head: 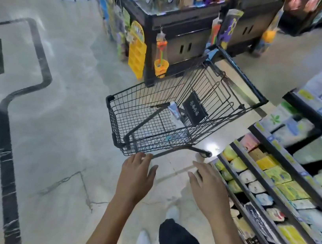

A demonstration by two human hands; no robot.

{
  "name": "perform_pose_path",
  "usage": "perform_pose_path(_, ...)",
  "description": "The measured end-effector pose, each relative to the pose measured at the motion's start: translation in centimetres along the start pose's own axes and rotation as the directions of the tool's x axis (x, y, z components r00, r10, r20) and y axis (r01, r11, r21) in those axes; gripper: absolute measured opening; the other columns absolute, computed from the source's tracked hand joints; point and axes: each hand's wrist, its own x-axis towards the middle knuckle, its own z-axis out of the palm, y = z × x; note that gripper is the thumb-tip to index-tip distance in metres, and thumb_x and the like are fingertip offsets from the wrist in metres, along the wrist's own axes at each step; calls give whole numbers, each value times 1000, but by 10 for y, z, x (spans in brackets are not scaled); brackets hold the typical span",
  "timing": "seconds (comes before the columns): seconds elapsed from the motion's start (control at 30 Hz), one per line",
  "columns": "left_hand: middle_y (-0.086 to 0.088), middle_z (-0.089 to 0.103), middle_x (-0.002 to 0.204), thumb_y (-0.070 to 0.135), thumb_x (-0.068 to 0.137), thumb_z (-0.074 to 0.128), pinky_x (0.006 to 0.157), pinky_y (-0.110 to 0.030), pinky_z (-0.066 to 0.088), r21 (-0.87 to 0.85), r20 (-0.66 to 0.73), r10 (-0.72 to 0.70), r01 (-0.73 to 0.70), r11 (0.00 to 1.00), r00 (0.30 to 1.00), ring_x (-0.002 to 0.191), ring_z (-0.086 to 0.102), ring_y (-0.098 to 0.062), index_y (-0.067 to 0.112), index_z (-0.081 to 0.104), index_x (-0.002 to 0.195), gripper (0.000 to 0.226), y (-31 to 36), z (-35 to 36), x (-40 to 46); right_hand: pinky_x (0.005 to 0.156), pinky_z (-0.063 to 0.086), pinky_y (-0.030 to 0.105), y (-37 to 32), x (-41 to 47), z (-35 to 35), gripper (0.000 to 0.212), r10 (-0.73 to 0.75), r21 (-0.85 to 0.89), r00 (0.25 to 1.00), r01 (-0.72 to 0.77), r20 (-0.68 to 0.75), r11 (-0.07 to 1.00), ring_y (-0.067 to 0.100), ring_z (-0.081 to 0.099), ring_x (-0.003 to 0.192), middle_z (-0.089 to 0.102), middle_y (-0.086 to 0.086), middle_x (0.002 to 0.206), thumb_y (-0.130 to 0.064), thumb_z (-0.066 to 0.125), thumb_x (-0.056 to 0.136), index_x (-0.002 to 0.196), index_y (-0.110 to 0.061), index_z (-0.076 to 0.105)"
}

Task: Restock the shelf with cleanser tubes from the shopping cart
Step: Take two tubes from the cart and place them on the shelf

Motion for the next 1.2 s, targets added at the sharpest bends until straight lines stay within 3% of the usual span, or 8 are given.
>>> perform_pose_path(0.1,-7,66,120,37,101,56,96,-45,51,7,39,6,-6,1000,999,110,60,-32,17,62,131,36,1,12,33,113,44,37,5,31,-1,44,31,-9,1000,-31,-5,999,12,45,140,53,-12,149,-45,49,104,142,-25,58)
perform_pose_path(0.23,-9,63,132,40,103,55,102,-47,48,27,104,-10,8,1000,995,121,58,-34,16,60,137,42,8,28,91,115,36,32,11,89,-10,42,49,-10,999,-48,21,999,12,41,142,52,-10,150,-39,51,105,144,-24,57)
perform_pose_path(0.5,-11,66,119,34,101,59,93,-49,51,18,124,-79,78,997,989,109,62,-37,11,62,133,40,11,48,201,109,46,43,7,240,-34,44,6,-73,991,4,135,997,23,50,135,57,1,146,-40,52,106,146,-23,56)
perform_pose_path(0.67,-17,65,125,33,101,61,95,-52,50,-25,176,-176,184,983,968,114,59,-41,8,61,135,42,-3,74,248,90,52,39,6,325,-22,41,8,-103,973,16,230,995,28,60,117,62,5,136,-37,57,104,141,-21,58)
perform_pose_path(0.77,-15,63,130,36,101,57,99,-52,49,-37,268,-238,257,966,934,121,56,-39,11,58,138,45,-18,98,283,82,48,35,14,374,-2,40,63,-112,957,-32,282,993,28,63,112,65,6,131,-37,58,103,139,-19,60)
perform_pose_path(1.0,-16,60,132,28,101,59,103,-48,46,-45,498,-237,299,953,834,124,54,-37,12,54,145,47,-53,175,366,81,58,44,56,470,71,38,248,-241,875,-156,417,958,33,68,99,72,10,117,-38,63,100,133,-21,61)
perform_pose_path(1.1,-16,58,136,27,101,59,108,-49,44,-7,593,-229,290,957,772,127,52,-37,13,52,145,47,-66,217,397,70,44,34,83,505,109,35,300,-301,835,-170,462,938,32,67,98,73,10,111,-40,61,100,129,-20,62)
perform_pose_path(1.2,-16,57,137,24,98,61,109,-53,44,7,642,-239,306,952,728,128,53,-37,14,53,144,48,-75,268,416,67,37,35,114,529,146,35,361,-334,788,-210,499,919,34,66,97,71,15,106,-42,58,102,124,-16,63)
